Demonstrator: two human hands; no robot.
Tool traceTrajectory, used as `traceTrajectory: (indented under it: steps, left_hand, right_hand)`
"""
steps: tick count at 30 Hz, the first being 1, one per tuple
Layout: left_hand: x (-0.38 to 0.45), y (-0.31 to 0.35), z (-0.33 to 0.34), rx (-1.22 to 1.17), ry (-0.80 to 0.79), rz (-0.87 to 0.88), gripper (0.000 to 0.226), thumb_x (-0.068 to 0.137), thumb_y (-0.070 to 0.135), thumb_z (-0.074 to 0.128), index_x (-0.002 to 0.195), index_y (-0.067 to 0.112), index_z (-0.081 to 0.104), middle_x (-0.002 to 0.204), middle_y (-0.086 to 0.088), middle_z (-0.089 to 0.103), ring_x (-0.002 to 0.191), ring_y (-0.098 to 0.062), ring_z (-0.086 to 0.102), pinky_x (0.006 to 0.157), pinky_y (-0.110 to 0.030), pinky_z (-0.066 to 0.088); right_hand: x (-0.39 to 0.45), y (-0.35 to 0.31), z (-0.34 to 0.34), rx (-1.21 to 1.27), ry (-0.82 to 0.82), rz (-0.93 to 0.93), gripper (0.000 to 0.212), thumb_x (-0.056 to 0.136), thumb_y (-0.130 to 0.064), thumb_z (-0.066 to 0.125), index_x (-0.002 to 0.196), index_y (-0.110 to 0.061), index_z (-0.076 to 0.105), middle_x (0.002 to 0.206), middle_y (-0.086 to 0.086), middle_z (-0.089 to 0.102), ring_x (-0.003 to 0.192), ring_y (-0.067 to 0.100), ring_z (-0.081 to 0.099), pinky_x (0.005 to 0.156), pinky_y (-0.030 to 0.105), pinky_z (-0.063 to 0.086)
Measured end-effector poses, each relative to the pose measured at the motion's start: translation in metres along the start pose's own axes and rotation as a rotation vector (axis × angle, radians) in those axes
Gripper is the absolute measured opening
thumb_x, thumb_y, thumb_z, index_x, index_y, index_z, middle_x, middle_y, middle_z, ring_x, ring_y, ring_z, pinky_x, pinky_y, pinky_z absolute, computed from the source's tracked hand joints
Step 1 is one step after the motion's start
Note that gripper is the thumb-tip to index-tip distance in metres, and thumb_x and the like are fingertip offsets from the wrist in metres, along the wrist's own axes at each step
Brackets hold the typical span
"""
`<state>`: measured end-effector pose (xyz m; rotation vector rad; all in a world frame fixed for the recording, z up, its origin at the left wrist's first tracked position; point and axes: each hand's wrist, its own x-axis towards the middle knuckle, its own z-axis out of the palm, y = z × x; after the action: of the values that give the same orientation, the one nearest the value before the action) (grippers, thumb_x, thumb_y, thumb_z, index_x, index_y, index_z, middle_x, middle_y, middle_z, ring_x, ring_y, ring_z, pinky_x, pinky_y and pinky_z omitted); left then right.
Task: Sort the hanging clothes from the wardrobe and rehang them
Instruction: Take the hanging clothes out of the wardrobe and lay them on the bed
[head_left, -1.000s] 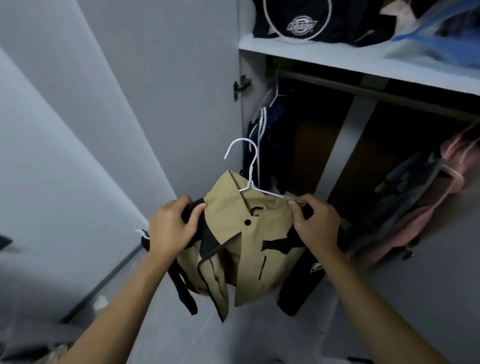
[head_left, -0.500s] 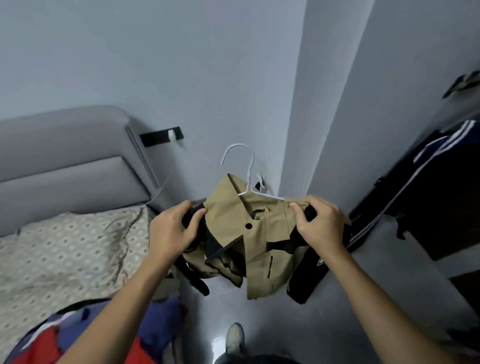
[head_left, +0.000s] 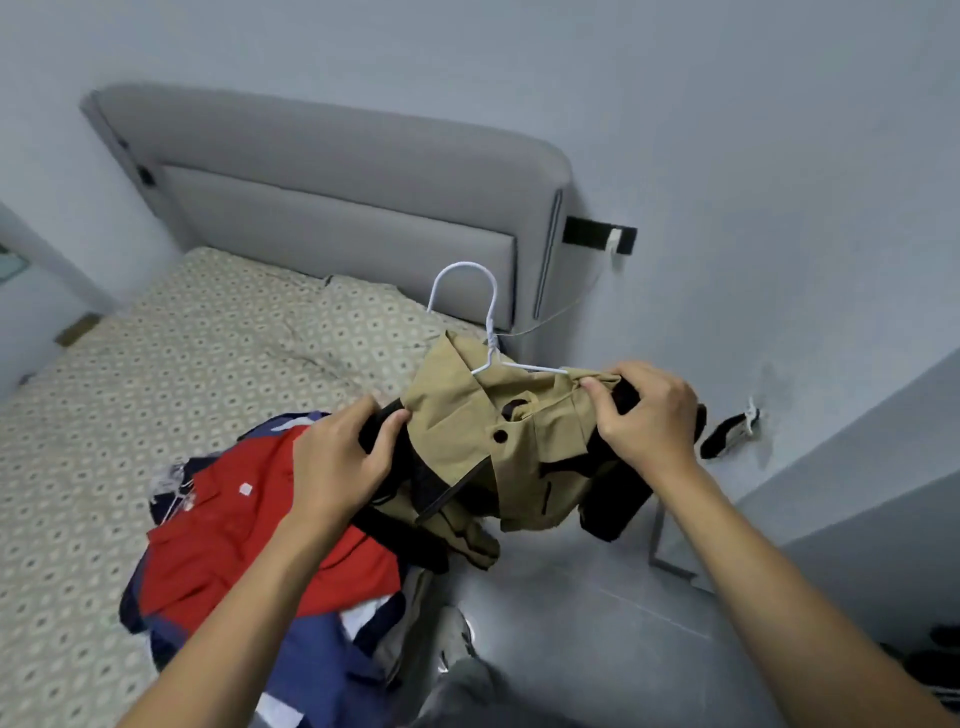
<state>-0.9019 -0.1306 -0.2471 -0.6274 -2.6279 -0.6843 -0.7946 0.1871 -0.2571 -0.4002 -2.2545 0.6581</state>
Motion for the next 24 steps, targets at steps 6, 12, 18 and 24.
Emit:
traceTrajectory:
  steps: [6, 12, 18, 24]
  left_hand:
    - [-0.021, -0.046, -0.030, 0.077, 0.096, -0.140, 0.040, 0.096, 0.049, 0.061, 0.070, 0.019, 0.052, 0.058, -0.003, 0.058, 0.058, -0.030, 0.061, 0.048, -0.034, 0.027]
    - [-0.031, -0.112, -0.037, 0.101, 0.111, -0.351, 0.047, 0.095, 0.055, 0.056, 0.071, 0.015, 0.049, 0.056, -0.002, 0.055, 0.057, -0.032, 0.060, 0.045, -0.036, 0.038]
    - [-0.050, -0.194, -0.049, 0.134, 0.125, -0.542, 0.046, 0.095, 0.059, 0.053, 0.072, 0.020, 0.048, 0.053, 0.005, 0.046, 0.054, -0.025, 0.055, 0.045, -0.037, 0.042]
    - [-0.078, -0.257, -0.064, 0.228, 0.130, -0.769, 0.047, 0.095, 0.061, 0.049, 0.072, 0.020, 0.052, 0.053, 0.004, 0.051, 0.053, -0.021, 0.055, 0.043, -0.034, 0.040]
  right_hand:
    - [0.034, -0.046, 0.063, 0.076, -0.110, -0.141, 0.023, 0.088, -0.042, 0.071, 0.079, -0.021, 0.071, 0.072, -0.009, 0.068, 0.068, 0.019, 0.065, 0.059, 0.032, 0.049]
    - [0.053, -0.092, 0.149, 0.129, -0.260, -0.220, 0.028, 0.087, -0.050, 0.069, 0.081, -0.023, 0.073, 0.074, -0.009, 0.071, 0.072, 0.018, 0.069, 0.062, 0.034, 0.052]
    - [0.050, -0.151, 0.254, 0.175, -0.439, -0.292, 0.029, 0.086, -0.050, 0.069, 0.081, -0.023, 0.075, 0.077, -0.007, 0.073, 0.074, 0.022, 0.070, 0.065, 0.038, 0.055]
    - [0.045, -0.219, 0.356, 0.233, -0.685, -0.417, 0.034, 0.086, -0.056, 0.064, 0.081, -0.024, 0.073, 0.074, -0.007, 0.072, 0.073, 0.021, 0.069, 0.061, 0.034, 0.050]
